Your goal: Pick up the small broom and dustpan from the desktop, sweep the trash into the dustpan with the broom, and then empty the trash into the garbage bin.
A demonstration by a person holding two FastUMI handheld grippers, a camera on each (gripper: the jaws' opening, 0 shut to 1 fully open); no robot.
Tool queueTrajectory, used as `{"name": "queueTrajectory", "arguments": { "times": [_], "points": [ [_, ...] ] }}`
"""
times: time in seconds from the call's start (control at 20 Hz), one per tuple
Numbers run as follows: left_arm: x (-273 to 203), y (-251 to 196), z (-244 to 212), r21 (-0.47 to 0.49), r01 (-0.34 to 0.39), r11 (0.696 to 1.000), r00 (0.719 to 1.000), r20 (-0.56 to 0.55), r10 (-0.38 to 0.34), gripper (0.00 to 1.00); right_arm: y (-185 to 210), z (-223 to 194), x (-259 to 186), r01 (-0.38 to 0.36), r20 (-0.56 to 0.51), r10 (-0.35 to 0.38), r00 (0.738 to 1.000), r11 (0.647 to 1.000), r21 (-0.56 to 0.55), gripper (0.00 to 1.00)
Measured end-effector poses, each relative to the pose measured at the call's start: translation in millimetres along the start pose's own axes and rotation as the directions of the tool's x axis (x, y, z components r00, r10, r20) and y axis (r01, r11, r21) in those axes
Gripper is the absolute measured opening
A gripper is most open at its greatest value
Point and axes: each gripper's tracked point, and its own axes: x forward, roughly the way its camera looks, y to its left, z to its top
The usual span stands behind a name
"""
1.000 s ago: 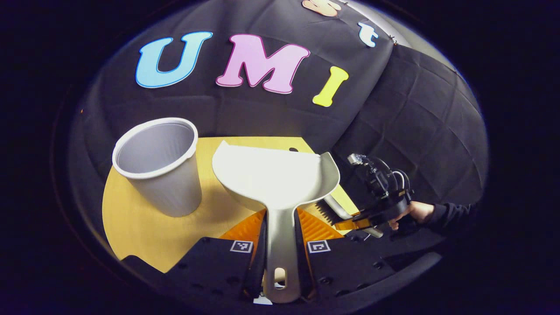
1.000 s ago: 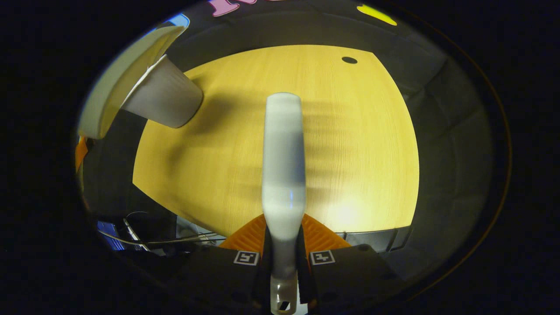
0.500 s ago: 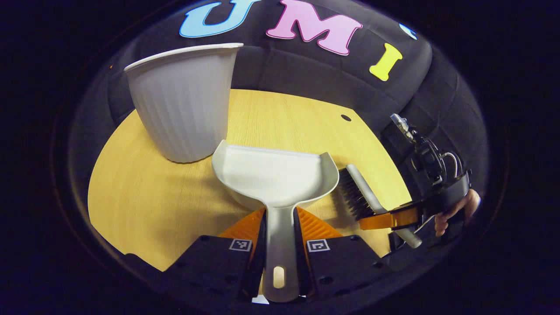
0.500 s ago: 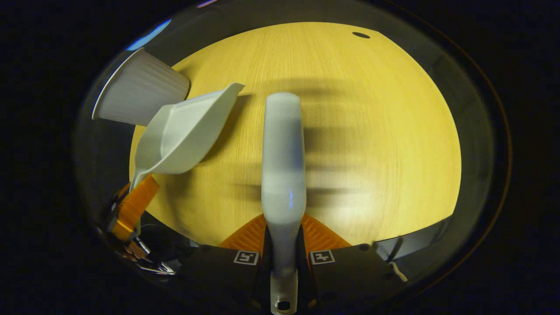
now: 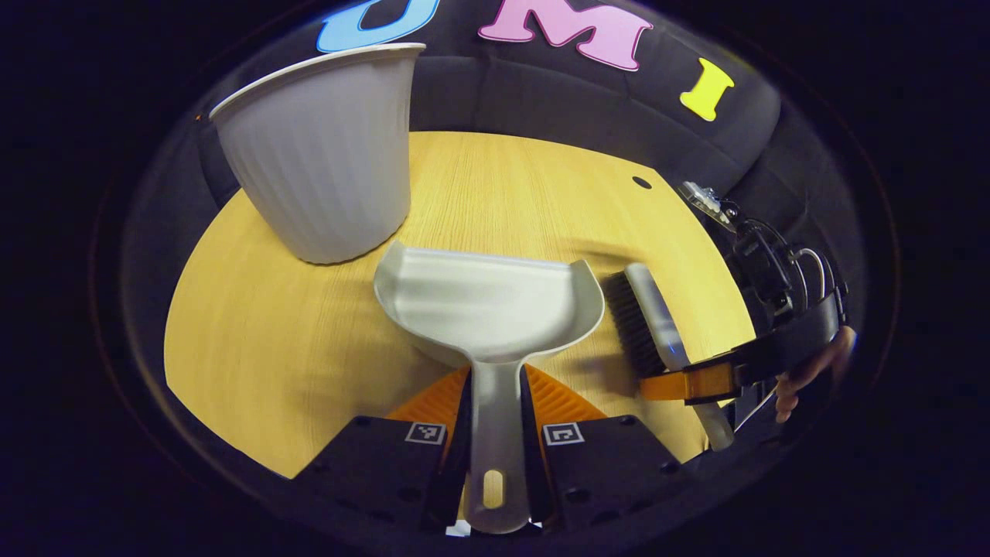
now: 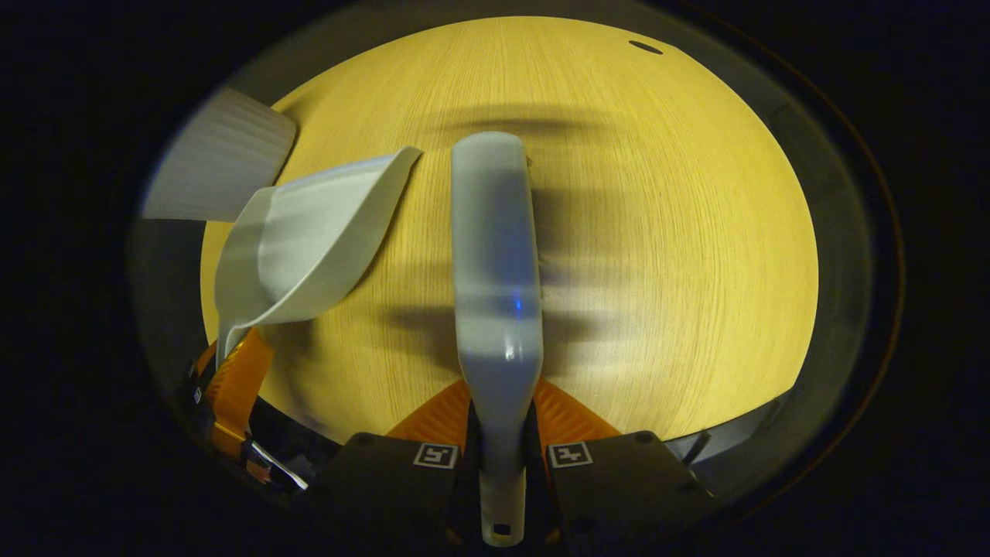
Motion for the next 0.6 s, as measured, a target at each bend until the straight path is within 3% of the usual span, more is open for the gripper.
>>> {"name": "queueTrajectory", "arguments": {
  "times": [0.15,0.2,0.25,0.35,0.45,0.5,0.6],
  "points": [
    [1.0,0.0,-8.9,-0.021,0.004,1.000,0.998,-0.066,-0.005,0.30,1.7,-1.3,2.9,0.008,0.004,-0.008,1.000,1.000,0.001,0.28],
    [6.0,-0.3,-11.9,-0.025,-0.001,1.000,0.997,-0.082,-0.001,0.30,3.0,-0.5,3.7,0.006,0.011,-0.007,1.000,1.000,0.005,0.22],
    [10.8,-3.0,-13.4,-0.026,0.007,1.000,0.996,-0.090,-0.010,0.30,4.8,-0.2,-1.2,0.000,0.016,0.000,1.000,1.000,0.006,0.30],
    [12.8,-4.5,-13.9,-0.009,0.014,1.000,0.996,-0.093,-0.014,0.34,6.5,2.6,-4.8,-0.009,0.029,0.009,1.000,1.000,0.005,0.31],
    [23.8,-5.3,-20.0,0.018,0.015,1.000,0.995,-0.102,-0.013,0.43,7.5,8.9,-13.3,-0.007,0.057,0.007,0.998,1.000,-0.003,0.46],
    [27.4,-4.4,-23.0,0.026,0.010,1.000,0.995,-0.102,-0.007,0.57,6.9,13.1,-17.1,-0.003,0.076,0.003,0.997,1.000,-0.008,0.46],
    [35.6,-4.0,-30.4,0.020,0.015,1.000,0.995,-0.096,-0.013,0.66,7.0,19.8,-25.9,0.006,0.124,-0.005,0.992,1.000,-0.009,0.73]
  ]
}}
